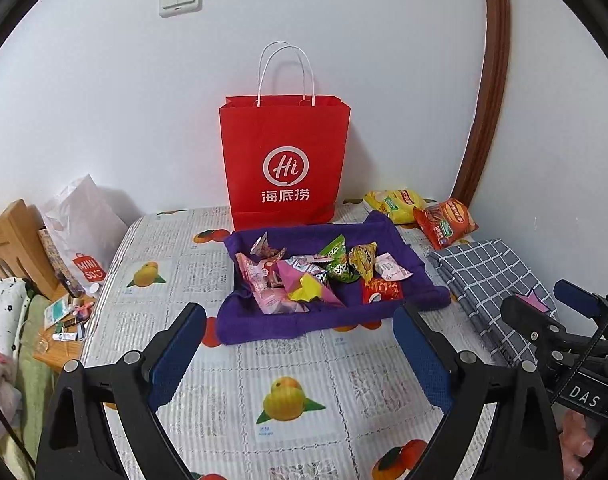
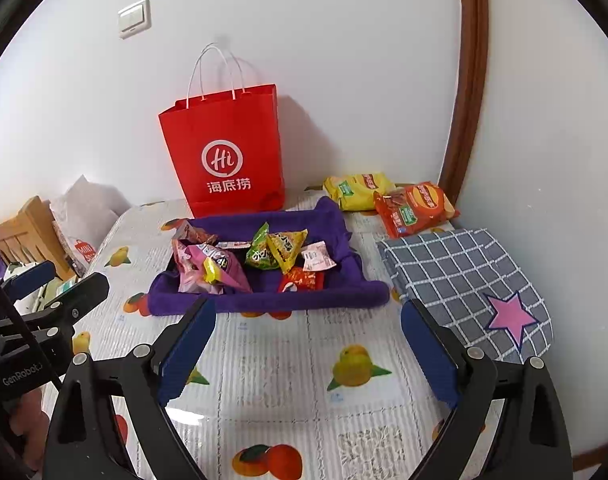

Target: Organize snacks

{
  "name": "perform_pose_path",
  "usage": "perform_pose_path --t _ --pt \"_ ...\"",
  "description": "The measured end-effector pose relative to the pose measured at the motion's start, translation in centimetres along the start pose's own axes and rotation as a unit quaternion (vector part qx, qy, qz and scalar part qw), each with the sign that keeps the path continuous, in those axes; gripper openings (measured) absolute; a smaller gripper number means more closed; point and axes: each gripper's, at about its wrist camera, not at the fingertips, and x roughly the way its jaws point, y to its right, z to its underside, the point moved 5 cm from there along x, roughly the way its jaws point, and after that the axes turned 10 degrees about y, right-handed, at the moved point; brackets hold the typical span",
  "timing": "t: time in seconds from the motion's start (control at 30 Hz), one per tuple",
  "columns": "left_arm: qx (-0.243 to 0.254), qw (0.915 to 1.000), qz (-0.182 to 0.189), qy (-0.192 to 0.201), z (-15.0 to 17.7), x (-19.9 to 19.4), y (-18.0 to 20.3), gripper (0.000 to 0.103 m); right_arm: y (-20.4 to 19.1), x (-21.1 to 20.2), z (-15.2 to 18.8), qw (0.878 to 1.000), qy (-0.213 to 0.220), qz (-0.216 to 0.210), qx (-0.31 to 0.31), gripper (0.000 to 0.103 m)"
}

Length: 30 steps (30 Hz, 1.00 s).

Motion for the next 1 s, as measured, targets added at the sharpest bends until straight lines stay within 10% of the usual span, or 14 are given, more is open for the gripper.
perform_pose_path --t 1.0 --pt "-0.01 0.9999 0.003 -0.002 0.4 -1.5 -0.2 0.095 -0.7 -1.2 0.9 1.0 -0.005 0.003 0.011 0.093"
